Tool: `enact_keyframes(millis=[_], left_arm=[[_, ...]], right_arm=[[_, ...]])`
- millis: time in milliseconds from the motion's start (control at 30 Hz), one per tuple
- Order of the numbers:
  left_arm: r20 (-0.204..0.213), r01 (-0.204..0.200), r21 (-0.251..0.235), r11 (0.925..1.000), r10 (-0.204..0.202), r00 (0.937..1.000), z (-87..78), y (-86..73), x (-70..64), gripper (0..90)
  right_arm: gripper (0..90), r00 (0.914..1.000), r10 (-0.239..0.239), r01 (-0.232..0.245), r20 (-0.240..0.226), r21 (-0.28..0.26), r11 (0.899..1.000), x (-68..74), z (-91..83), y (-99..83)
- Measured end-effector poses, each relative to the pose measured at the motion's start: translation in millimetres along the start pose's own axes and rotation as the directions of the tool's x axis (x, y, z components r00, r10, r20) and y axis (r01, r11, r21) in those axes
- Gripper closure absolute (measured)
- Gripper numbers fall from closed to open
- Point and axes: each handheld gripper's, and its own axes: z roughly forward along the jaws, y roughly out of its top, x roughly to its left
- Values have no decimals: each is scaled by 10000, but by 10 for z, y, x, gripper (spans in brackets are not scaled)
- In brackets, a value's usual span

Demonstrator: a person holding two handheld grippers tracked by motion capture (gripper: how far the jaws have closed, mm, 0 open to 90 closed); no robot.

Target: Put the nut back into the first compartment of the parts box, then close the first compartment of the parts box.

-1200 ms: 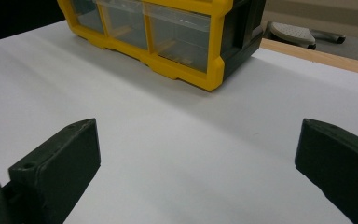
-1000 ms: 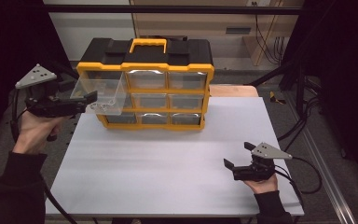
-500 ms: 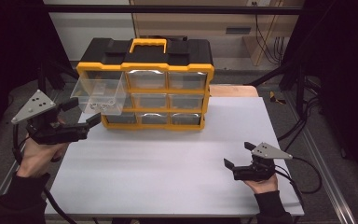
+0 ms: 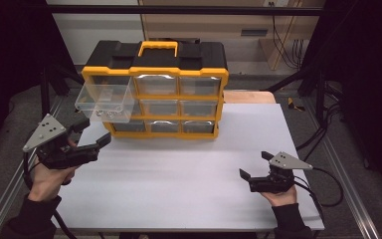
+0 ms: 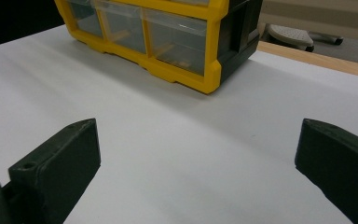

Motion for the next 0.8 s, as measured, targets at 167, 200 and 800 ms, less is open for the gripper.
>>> enact_keyframes(millis=[167, 200, 800], left_arm=[[-8, 46, 117, 9999, -46, 10000, 78, -103, -25, 332], [-67, 57, 142, 9999, -56, 10000, 96, -115, -35, 369], [-205, -39, 515, 9987, 49, 9998, 311, -114, -98, 890]], right_arm=[[5, 10000, 18, -18, 2, 38, 10000, 6, 2, -2], [5, 10000, -22, 22, -45, -2, 10000, 2, 1, -2], [5, 10000, 62, -62, 0, 0, 10000, 4, -3, 1]])
